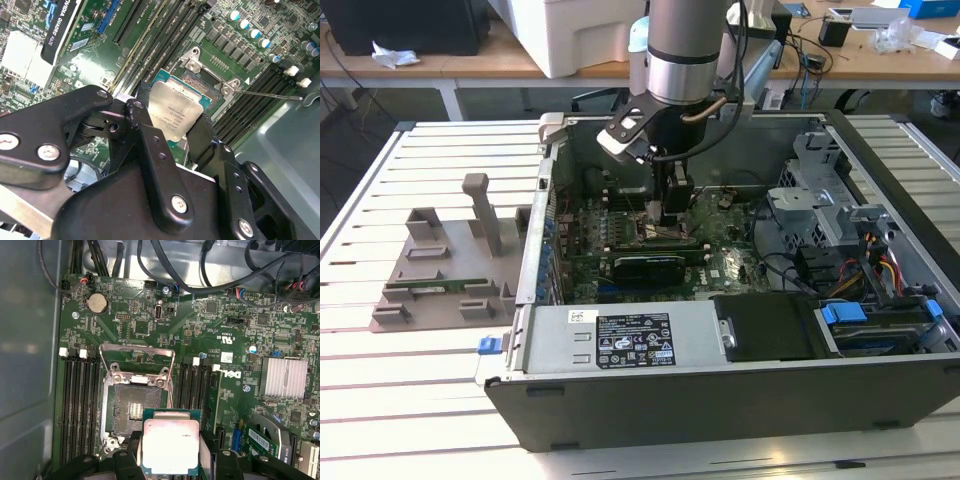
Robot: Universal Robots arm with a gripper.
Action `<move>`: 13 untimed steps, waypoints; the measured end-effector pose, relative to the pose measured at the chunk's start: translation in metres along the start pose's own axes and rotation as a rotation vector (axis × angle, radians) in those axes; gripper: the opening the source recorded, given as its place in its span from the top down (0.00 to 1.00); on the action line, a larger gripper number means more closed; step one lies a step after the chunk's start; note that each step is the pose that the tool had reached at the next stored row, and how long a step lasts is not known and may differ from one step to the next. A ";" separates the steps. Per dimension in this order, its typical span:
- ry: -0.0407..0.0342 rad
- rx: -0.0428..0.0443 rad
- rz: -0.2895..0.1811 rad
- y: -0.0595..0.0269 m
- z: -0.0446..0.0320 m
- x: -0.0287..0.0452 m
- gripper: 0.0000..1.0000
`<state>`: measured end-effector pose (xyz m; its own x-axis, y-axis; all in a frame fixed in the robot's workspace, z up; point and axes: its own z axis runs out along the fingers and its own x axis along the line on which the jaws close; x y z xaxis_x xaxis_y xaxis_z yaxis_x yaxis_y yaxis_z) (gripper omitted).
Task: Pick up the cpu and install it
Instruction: 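Place the cpu into insertion slot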
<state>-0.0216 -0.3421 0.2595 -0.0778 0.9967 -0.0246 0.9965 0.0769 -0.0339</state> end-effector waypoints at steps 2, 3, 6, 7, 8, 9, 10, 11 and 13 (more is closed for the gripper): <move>0.0000 0.0000 0.000 0.0000 0.0010 0.0000 0.46; 0.0000 0.0000 0.000 0.0001 0.0016 0.0000 0.46; 0.0000 0.0000 0.000 0.0001 0.0036 0.0001 0.46; 0.0000 0.0000 0.000 0.0001 0.0041 0.0001 0.46; 0.0000 0.0000 0.000 0.0002 0.0045 0.0001 0.46; -0.0001 0.0000 0.000 0.0002 0.0051 0.0001 0.46; -0.0001 0.0000 0.000 0.0002 0.0054 0.0001 0.46; 0.0000 0.0000 0.000 0.0002 0.0057 0.0001 0.46; -0.0001 0.0000 0.000 0.0002 0.0065 0.0002 0.46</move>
<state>-0.0216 -0.3421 0.2530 -0.0778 0.9967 -0.0247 0.9965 0.0769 -0.0340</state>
